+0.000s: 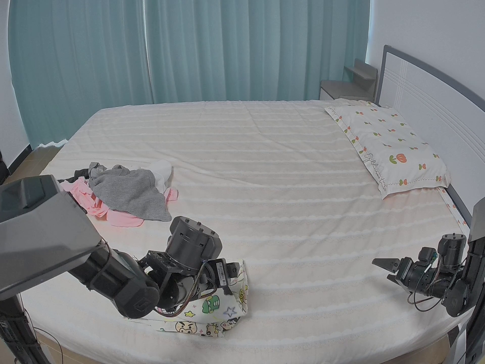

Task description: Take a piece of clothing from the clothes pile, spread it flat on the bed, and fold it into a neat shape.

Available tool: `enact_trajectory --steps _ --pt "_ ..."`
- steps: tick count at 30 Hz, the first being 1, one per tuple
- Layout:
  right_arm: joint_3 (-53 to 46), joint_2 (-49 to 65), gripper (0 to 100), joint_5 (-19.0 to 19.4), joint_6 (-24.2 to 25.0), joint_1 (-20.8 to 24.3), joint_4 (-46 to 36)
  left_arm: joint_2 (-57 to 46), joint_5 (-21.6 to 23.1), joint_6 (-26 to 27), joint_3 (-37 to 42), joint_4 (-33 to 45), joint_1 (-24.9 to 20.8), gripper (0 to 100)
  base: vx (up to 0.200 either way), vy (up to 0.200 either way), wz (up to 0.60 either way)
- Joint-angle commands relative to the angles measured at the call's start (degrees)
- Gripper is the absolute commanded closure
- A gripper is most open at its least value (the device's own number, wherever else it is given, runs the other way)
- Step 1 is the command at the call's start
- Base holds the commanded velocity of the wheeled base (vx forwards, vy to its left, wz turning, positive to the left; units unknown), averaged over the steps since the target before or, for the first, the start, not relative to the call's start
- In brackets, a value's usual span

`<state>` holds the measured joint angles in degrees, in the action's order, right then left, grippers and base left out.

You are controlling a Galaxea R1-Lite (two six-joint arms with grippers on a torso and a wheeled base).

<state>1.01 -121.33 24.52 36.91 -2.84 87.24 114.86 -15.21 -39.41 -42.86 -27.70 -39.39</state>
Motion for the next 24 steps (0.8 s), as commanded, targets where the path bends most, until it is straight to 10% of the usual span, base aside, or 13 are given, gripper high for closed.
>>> enact_trajectory --steps 1,12,24 --pt "-1.0 -0.1 0 0.1 0.0 0.0 0.0 -7.8 -0.2 -1.5 4.7 0.0 -0.9 0 0.000 0.000 0.00" --pt "-1.0 -1.6 0 0.0 -1.1 0.0 0.2 -16.8 0.6 -16.3 13.4 -0.3 -1.8 0 -0.055 0.000 0.00" --pt "-1.0 -2.6 0 0.0 -1.1 2.0 0.6 -29.7 14.4 -18.6 23.2 -6.3 1.5 0 0.000 0.000 0.00"
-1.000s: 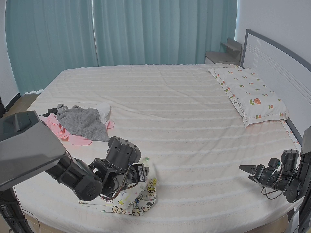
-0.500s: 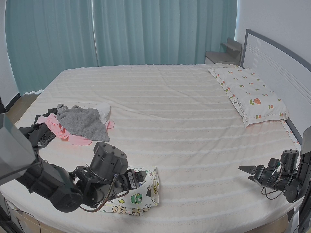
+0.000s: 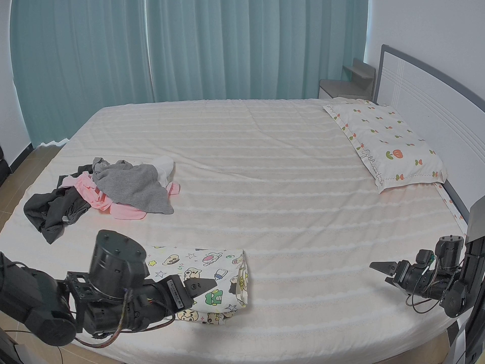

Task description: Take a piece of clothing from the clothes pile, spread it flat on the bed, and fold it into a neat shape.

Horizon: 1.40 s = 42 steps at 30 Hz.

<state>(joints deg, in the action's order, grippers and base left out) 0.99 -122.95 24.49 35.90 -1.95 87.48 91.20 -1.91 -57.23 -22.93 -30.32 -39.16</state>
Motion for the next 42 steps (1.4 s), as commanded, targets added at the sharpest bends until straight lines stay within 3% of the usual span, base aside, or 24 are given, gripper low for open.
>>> enact_trajectory --steps 1,8,10,15,20,32,35,37,42 --pt "-1.0 -1.1 0 0.0 0.0 1.2 0.4 -6.3 1.2 -1.3 3.4 -4.2 1.6 0 0.000 0.000 0.00" --pt "-1.0 -1.9 0 0.0 -0.2 2.0 0.6 -5.9 2.6 -1.9 4.0 -4.8 4.8 0 0.000 0.086 0.00" --pt "-1.0 -1.8 0 -0.2 -0.3 2.6 0.7 -5.9 6.3 -2.0 4.0 -4.8 7.5 0 0.000 0.200 0.00" --pt "-1.0 -1.5 0 -1.8 -0.9 3.7 2.0 -5.9 10.3 -2.0 3.9 -4.8 11.8 0 0.000 0.200 0.00" --pt "-1.0 -0.4 0 -4.6 -0.5 6.4 2.5 -5.8 10.6 -2.0 3.7 -5.2 13.0 0 0.000 0.200 0.00" --pt "1.7 -0.3 0 -7.2 -0.7 18.7 2.5 0.6 10.6 -1.8 3.9 -10.0 17.6 0 0.000 0.200 0.00" --pt "6.0 -2.1 0 -11.3 -0.6 24.5 2.5 2.3 10.8 -1.9 4.1 -11.7 18.7 0 0.000 0.200 0.00" --pt "7.0 -3.9 0 -12.1 -0.7 26.6 2.5 3.2 10.8 -1.9 4.1 -12.0 18.9 0 0.000 0.200 0.00" --pt "10.2 -9.9 0 -12.1 -1.2 29.5 2.5 8.7 13.4 -1.9 4.9 -15.6 18.8 0 0.000 0.040 0.00"
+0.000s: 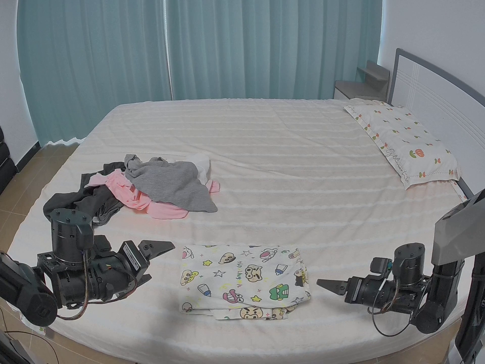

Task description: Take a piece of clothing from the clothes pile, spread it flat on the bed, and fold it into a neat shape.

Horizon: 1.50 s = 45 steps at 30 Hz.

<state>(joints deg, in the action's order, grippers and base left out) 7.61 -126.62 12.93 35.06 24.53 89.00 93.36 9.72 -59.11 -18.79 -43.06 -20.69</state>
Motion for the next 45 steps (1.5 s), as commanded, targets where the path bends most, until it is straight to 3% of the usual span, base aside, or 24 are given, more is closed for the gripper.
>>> enact_trajectory --steps 1,10,20,21,29,45 --pt "5.0 -7.2 0 -0.5 -1.1 3.1 1.0 7.9 2.2 0.0 1.4 -5.0 0.4 0 0.000 0.000 0.00" --pt "4.7 -8.0 0 -0.6 -3.7 3.6 1.0 14.5 4.9 -0.2 8.7 -20.4 -0.1 0 0.000 0.000 0.00" --pt "3.1 -8.9 0 -0.6 -5.2 3.5 1.0 14.8 4.9 -0.1 9.5 -21.3 -0.2 0 0.000 0.000 0.00" --pt "3.2 -9.4 100 -0.8 -6.1 3.4 1.0 14.8 4.9 -0.1 9.5 -21.3 -0.2 0 0.000 0.000 0.00" --pt "2.5 -10.0 100 -3.8 -7.8 2.9 1.0 14.9 4.8 -0.1 9.6 -21.3 -0.2 0 0.000 0.000 0.00" --pt "-5.3 -5.1 100 -1.7 -11.3 2.0 1.0 15.9 4.6 0.1 9.8 -21.3 -0.2 0 0.000 0.000 0.00"
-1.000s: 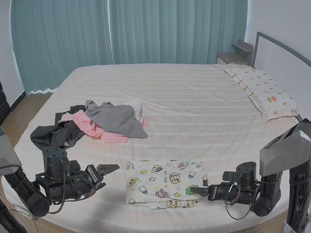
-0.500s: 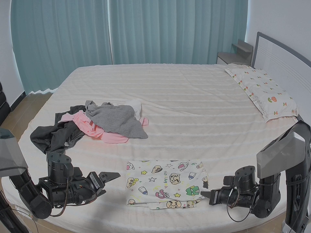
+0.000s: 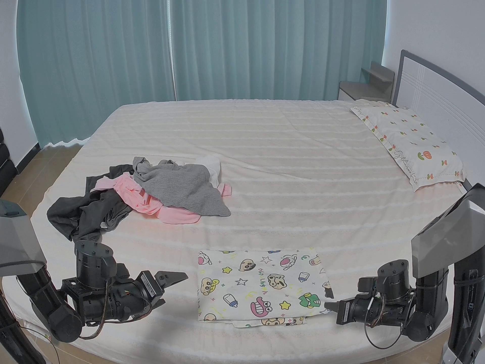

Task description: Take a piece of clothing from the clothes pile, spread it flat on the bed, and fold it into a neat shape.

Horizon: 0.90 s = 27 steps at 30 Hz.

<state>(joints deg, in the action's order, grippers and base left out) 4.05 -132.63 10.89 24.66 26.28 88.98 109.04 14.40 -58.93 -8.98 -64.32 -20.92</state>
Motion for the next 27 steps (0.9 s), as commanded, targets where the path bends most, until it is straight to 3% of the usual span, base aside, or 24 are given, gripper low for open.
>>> enact_trajectory --steps 1,15,16,22,27 --pt "-1.8 0.9 100 0.4 -0.9 0.3 1.0 0.2 0.0 0.0 0.0 -0.1 0.0 0 0.000 0.000 0.00" --pt "-4.0 -1.4 100 0.5 -2.0 2.7 1.0 0.5 0.0 0.0 0.0 0.0 0.0 0 0.000 0.000 0.00" --pt "-4.0 -1.5 0 0.5 -2.0 2.7 1.0 0.5 0.0 0.0 0.0 0.0 0.0 0 0.000 0.000 0.00" --pt "-3.7 -1.7 0 0.3 -2.7 2.3 1.0 0.6 0.2 -0.1 0.0 0.0 -0.1 0 0.000 0.000 0.00" --pt "-3.2 5.7 0 -0.1 -4.4 0.0 1.0 1.3 1.2 -0.3 -0.2 -0.2 -0.1 0 0.000 0.000 0.00"
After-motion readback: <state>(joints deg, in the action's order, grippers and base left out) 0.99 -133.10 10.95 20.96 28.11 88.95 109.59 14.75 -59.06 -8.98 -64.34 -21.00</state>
